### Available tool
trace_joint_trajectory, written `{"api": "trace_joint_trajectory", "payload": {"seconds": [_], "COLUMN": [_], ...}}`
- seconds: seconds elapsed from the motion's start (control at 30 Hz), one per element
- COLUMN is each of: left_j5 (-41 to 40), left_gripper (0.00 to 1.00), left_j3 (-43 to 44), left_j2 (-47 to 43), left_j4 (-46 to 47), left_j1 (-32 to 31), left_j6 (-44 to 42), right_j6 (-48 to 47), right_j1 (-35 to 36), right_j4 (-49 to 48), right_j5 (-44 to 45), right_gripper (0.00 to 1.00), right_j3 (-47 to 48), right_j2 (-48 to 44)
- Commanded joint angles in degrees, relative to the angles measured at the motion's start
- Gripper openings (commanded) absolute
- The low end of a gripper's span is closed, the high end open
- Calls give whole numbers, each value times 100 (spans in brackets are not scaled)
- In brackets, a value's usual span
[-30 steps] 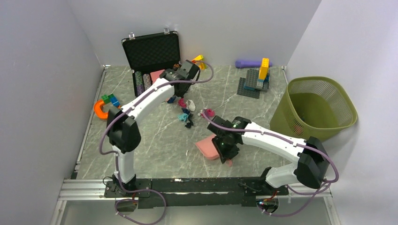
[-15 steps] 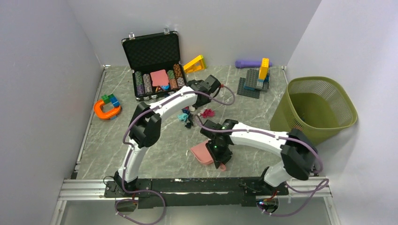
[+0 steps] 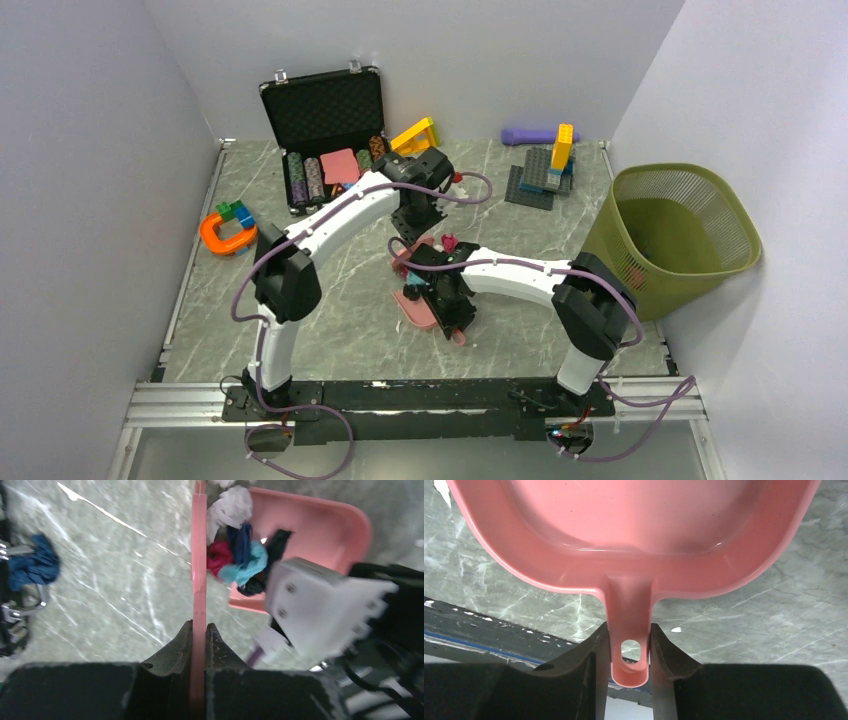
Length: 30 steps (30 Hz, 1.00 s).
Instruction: Sweep away the paper scraps from the table
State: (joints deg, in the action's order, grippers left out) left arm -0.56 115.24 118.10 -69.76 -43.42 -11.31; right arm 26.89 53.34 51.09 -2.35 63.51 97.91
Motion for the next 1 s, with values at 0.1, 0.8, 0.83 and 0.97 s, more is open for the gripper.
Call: {"api": "trace_joint_trajectory", "payload": {"seconds": [0.1, 0.8, 0.83, 0.97], "left_j5": [530, 78, 113, 253], "left_gripper": [2, 0, 0, 0], "left_j3": [-243, 833, 1008, 1009], "left_j2": [-1219, -544, -377, 81], "left_j4": [-783, 1694, 1787, 2386], "left_j1": [-88, 659, 647, 540], "left_j6": [926, 872, 767, 112], "right_j6": [-64, 560, 659, 972], "right_j1": [-16, 97, 93, 39], "right_j4": [-659, -493, -463, 59], "right_j5": [694, 776, 562, 398], "right_gripper": [0, 0, 0, 0], "right_j3": [-234, -1543, -1559, -1401], "right_j2": [-291, -2401, -2455, -2182]}}
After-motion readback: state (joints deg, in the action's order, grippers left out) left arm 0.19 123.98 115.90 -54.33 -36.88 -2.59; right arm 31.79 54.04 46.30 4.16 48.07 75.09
